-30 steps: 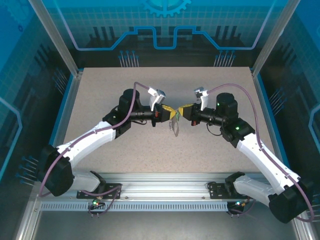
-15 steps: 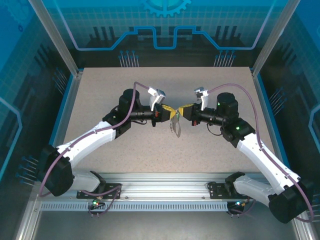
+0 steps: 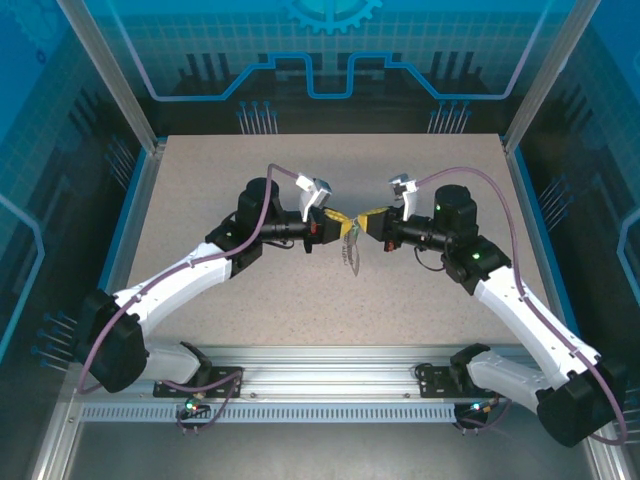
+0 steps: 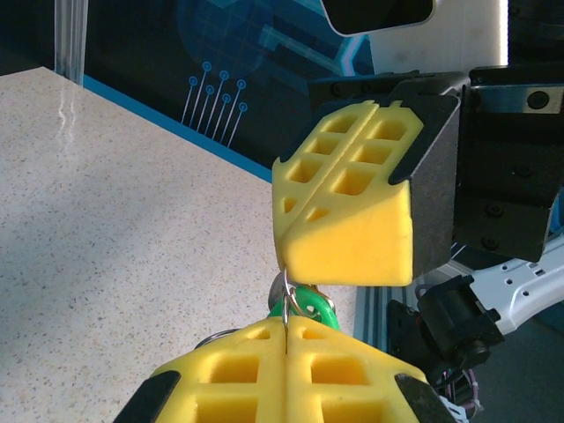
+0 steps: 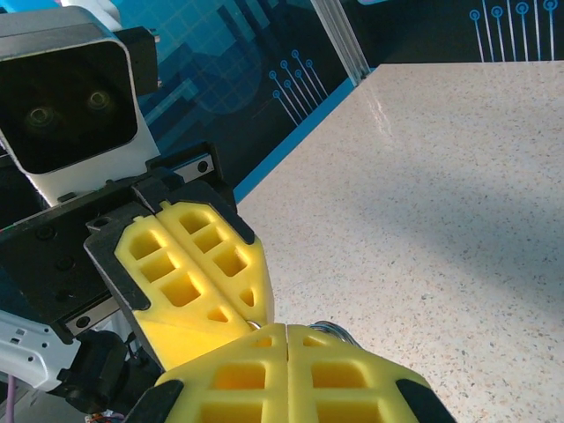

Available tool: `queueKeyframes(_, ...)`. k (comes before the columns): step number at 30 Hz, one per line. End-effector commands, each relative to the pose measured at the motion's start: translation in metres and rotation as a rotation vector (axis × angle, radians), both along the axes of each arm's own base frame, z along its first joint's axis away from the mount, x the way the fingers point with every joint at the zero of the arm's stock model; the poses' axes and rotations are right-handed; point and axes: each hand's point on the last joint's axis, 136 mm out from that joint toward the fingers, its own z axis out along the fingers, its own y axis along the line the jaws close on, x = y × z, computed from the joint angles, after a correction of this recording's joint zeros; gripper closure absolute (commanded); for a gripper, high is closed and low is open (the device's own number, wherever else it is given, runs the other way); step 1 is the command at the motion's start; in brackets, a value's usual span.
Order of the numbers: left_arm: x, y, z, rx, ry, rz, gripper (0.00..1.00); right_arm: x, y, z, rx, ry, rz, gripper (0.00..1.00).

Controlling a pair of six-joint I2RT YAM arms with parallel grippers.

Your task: Put the keys on the keyring

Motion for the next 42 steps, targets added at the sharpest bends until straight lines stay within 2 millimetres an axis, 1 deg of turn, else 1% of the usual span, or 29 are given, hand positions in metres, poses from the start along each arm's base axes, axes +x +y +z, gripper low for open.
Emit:
queueKeyframes(1, -0.008, 0.002, 0.033, -0.069, -0.106, -0.005, 1.00, 0.000, -0.012, -0.009, -0.018, 0.030, -0.032, 1.00)
queueKeyframes(7, -0.008, 0.002, 0.032, -0.068, -0.110, -0.007, 1.00, -0.003, -0.012, -0.010, -0.018, 0.038, -0.015, 1.00)
queueKeyframes(19, -0.007, 0.002, 0.036, -0.082, -0.115, -0.002, 1.00, -0.002, 0.001, -0.028, -0.036, 0.099, 0.049, 1.00)
queueKeyframes(24, -0.006, 0.002, 0.034, -0.081, -0.113, 0.007, 1.00, -0.003, -0.004, -0.031, -0.056, 0.099, 0.034, 1.00)
queueKeyframes(28, -0.005, 0.003, 0.035, -0.084, -0.116, 0.012, 1.00, -0.003, -0.012, -0.032, -0.060, 0.097, 0.012, 1.00)
queueKeyframes(32, -0.006, 0.004, 0.036, -0.086, -0.116, 0.014, 1.00, -0.003, -0.016, -0.026, -0.049, 0.084, 0.002, 1.00)
queueKeyframes(35, -0.005, 0.003, 0.036, -0.086, -0.115, 0.014, 1.00, -0.002, -0.014, -0.025, -0.037, 0.090, 0.011, 1.00)
queueKeyframes(36, -0.005, 0.003, 0.035, -0.086, -0.113, 0.012, 1.00, -0.003, -0.013, -0.035, -0.041, 0.112, 0.015, 1.00)
queueKeyframes(37, -0.005, 0.003, 0.036, -0.087, -0.113, 0.014, 1.00, -0.004, -0.012, -0.037, -0.040, 0.118, 0.020, 1.00)
queueKeyframes(42, -0.005, 0.003, 0.036, -0.088, -0.112, 0.014, 1.00, -0.006, -0.002, -0.034, -0.035, 0.112, 0.050, 1.00)
